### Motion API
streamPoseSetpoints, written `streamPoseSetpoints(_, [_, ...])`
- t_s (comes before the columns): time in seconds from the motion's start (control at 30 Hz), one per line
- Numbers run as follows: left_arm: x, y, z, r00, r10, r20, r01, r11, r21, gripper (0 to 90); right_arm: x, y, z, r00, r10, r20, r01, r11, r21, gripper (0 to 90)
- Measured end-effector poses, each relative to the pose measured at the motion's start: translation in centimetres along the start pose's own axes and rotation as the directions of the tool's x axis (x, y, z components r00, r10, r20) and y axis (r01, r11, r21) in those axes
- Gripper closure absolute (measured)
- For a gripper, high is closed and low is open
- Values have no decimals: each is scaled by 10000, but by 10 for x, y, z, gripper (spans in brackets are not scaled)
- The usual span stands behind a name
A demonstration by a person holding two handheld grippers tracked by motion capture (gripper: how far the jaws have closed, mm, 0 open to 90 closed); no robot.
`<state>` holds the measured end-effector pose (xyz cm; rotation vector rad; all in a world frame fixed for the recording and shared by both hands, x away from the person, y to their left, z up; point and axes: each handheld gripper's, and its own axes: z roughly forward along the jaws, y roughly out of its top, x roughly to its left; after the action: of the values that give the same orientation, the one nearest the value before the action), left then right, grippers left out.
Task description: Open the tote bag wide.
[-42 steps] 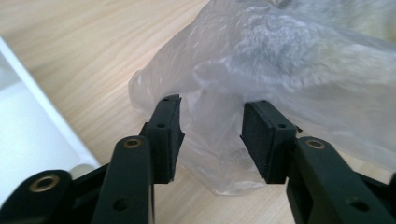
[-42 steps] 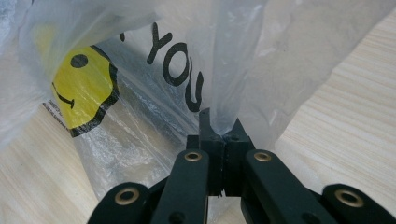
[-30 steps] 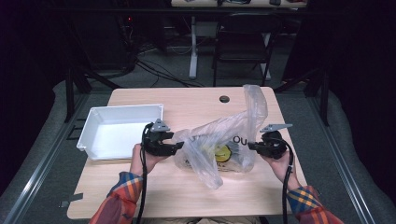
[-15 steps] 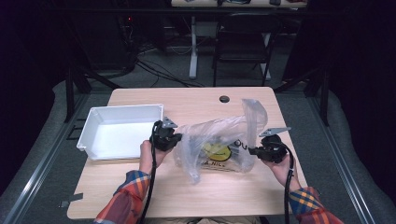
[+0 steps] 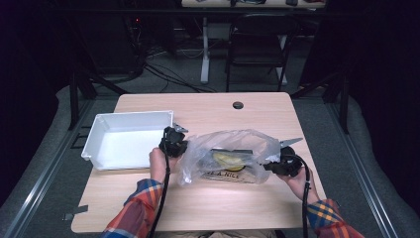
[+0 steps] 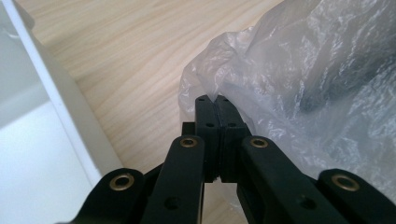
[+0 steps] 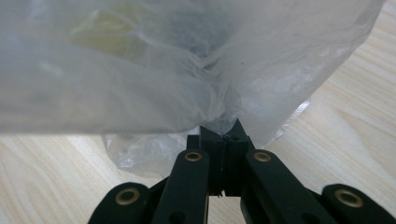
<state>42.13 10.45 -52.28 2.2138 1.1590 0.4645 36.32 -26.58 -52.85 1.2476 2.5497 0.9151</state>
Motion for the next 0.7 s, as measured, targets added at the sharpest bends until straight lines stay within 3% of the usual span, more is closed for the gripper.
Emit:
streamPoseSetpoints(0.13, [-3, -3, 6, 9999, 143, 50, -145, 9990, 417, 898, 0, -1, 3, 9997, 45, -248, -37, 9995, 306, 900])
streamPoseSetpoints(0.23, [-6, -5, 11, 9992, 351, 211, -367, 9958, 836, 897, 4, -2, 10, 9999, -8, -132, 15, 9988, 494, 900])
streamPoseSetpoints(0.3, [-8, -7, 15, 9986, 492, 207, -511, 9936, 1006, 896, 6, -4, 12, 9993, -49, -383, 75, 9977, 673, 900])
streamPoseSetpoints(0.4, [-9, -10, 21, 9981, 601, 110, -611, 9865, 1520, 896, 4, -4, 14, 9994, -205, -283, 231, 9952, 956, 900])
streamPoseSetpoints(0.43, [-6, -14, 25, 9986, 466, 243, -502, 9827, 1783, 896, 2, -5, 15, 9996, -202, -181, 221, 9929, 1165, 900])
streamPoseSetpoints(0.7, [-7, -16, 26, 9984, 491, 292, -540, 9779, 2019, 896, 1, -5, 15, 9993, -382, -10, 380, 9897, 1379, 863])
